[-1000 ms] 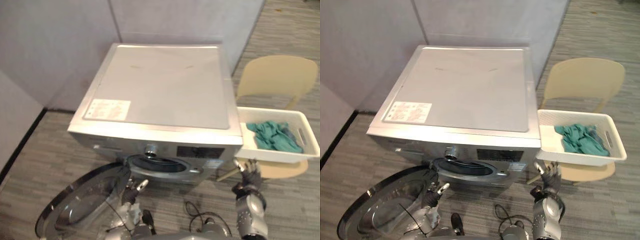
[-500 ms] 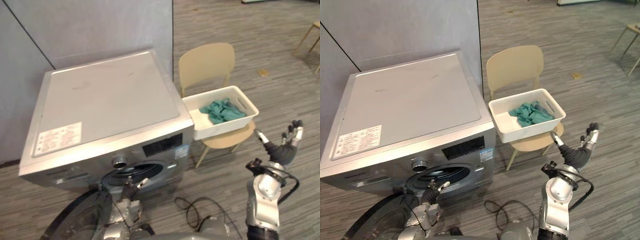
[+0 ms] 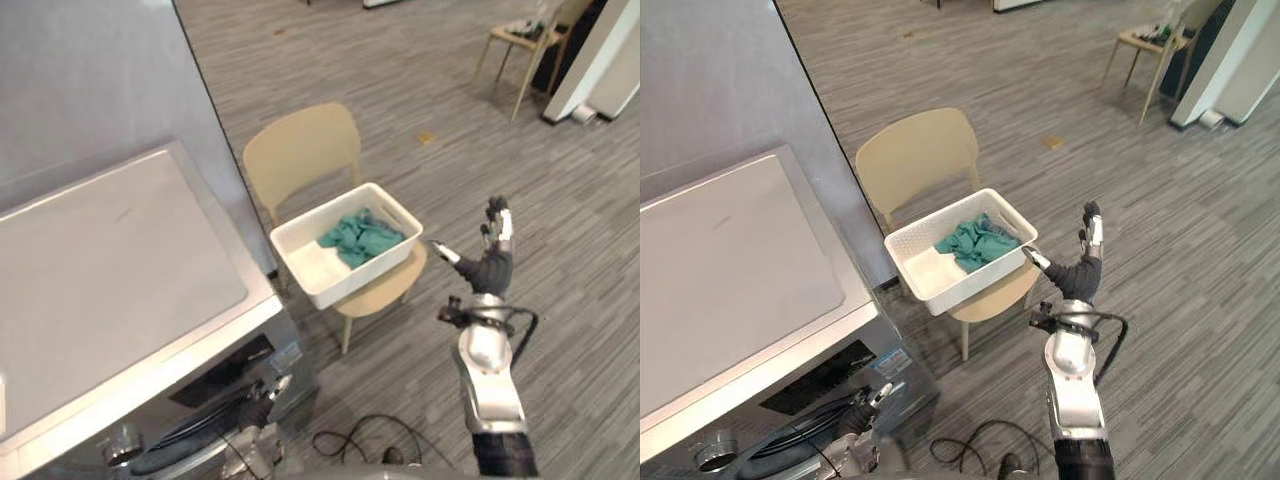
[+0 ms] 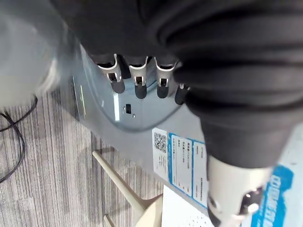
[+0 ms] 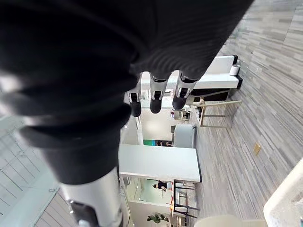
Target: Pick up the laundry basket with both hands and put the clothes into the washing machine.
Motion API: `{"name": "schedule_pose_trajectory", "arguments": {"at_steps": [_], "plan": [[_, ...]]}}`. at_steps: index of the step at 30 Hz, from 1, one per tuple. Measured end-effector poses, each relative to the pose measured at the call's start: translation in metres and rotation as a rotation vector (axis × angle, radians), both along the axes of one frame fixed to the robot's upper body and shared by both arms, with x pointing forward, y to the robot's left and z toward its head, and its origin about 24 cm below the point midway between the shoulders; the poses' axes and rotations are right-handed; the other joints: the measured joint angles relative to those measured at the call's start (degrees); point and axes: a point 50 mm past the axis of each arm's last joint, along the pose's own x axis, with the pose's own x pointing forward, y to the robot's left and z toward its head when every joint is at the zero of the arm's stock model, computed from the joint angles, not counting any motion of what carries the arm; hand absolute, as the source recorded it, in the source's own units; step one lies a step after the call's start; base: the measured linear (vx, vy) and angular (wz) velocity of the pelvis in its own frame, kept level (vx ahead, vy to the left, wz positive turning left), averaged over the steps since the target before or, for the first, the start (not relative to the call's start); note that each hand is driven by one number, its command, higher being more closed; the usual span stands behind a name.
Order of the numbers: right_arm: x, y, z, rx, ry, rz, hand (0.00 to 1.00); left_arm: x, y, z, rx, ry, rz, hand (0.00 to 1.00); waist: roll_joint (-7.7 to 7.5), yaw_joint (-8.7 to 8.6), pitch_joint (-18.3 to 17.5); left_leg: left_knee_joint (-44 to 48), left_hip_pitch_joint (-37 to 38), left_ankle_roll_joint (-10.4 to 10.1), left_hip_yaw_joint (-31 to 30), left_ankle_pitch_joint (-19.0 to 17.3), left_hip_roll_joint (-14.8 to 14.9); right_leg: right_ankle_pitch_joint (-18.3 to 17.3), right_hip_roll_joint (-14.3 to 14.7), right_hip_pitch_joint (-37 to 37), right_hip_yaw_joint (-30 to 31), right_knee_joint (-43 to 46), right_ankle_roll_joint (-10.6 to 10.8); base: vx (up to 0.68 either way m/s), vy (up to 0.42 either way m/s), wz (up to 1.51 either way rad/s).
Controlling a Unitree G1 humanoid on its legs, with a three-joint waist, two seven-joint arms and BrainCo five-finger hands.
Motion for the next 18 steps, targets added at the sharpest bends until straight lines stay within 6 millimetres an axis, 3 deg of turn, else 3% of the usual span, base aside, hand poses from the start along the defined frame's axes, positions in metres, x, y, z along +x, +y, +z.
{"name": "schedule_pose_trajectory", "arguments": {"at_steps": [2,3,4,8,10,13,18], "plan": [[0.002,0.008,0.001,0.002,-0.004,0.023,0.00,-0.002,0.004,-0.001,0.010,0.028,0.002,0.00,1.02,1.14,0.37,-12.23,-1.14,-0.96,-2.24,1.19,-4.76,-0.76,-0.03,0.36,0.28,0.73,1.47,0.15,0.189,-0.25],[0.004,0.012,0.003,0.005,-0.012,0.038,0.00,-0.007,0.004,-0.001,0.010,0.034,0.006,0.00,1.83,1.56,0.58,-16.97,-0.53,1.21,-3.39,3.50,-5.83,-1.75,0.49,0.51,0.76,1.64,2.96,0.14,0.243,-0.07],[0.005,0.021,0.001,0.032,-0.005,0.058,0.00,-0.008,0.012,0.001,0.025,0.034,-0.008,0.00,-0.46,1.58,1.06,-18.00,0.58,0.84,-3.53,3.30,-7.56,-2.26,-1.01,0.53,1.11,1.95,3.55,0.11,0.201,0.02],[0.007,0.035,0.005,0.056,-0.023,0.087,0.00,-0.027,0.012,0.001,0.002,0.046,-0.018,0.00,-2.54,2.42,1.19,-20.50,4.50,2.08,-1.69,1.94,-10.52,-3.25,-3.95,2.59,0.55,2.80,5.00,0.10,0.116,0.06],[0.005,0.033,0.004,0.042,-0.022,0.076,0.00,-0.029,0.010,0.002,-0.027,0.048,-0.015,0.00,-2.90,2.41,1.14,-21.92,5.33,2.79,-1.86,1.49,-12.02,-5.58,-5.60,-0.02,0.12,9.27,5.44,0.04,0.069,0.06],[-0.001,0.026,-0.007,0.032,0.023,0.035,0.00,-0.033,0.012,0.001,-0.015,0.064,-0.005,0.00,-2.98,2.16,1.07,-24.72,7.22,2.58,-2.67,1.70,-12.15,-5.19,-7.21,-6.91,0.08,22.71,6.34,0.00,0.036,-0.12],[-0.008,-0.003,-0.020,-0.006,0.083,-0.077,0.00,-0.038,0.010,0.000,0.016,0.075,-0.068,0.00,-3.33,0.94,-0.28,-27.27,8.07,2.41,-4.70,4.04,-12.26,-4.48,-6.69,-7.03,1.60,22.61,4.68,0.02,-0.023,0.00]]}}
